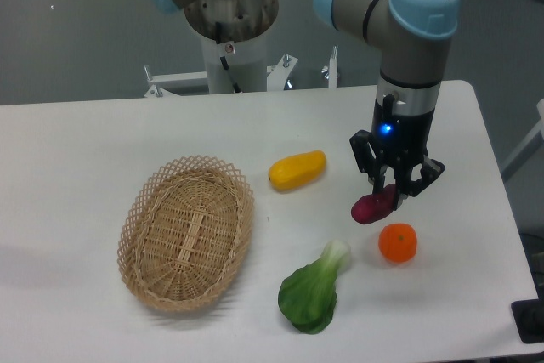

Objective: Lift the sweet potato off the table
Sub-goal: 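Lift the gripped sweet potato up off the table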

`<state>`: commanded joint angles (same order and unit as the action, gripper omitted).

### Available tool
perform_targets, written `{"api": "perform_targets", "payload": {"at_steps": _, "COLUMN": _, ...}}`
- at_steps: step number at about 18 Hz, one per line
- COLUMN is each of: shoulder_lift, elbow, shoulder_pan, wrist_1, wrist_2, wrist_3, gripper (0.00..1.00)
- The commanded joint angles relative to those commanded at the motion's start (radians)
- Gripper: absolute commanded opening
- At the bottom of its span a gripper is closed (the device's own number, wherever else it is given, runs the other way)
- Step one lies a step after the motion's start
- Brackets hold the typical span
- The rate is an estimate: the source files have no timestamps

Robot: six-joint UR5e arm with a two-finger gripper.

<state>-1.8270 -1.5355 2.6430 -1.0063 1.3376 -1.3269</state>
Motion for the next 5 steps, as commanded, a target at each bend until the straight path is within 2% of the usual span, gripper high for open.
{"api": "perform_targets", "payload": {"at_steps": 5, "shoulder_lift": 0.002, "elbow": -0.002, "shoulder_pan": 0.000, "wrist_1": 0.000, "wrist_2": 0.000, "wrist_3": 0.002, "gripper": 0.12}}
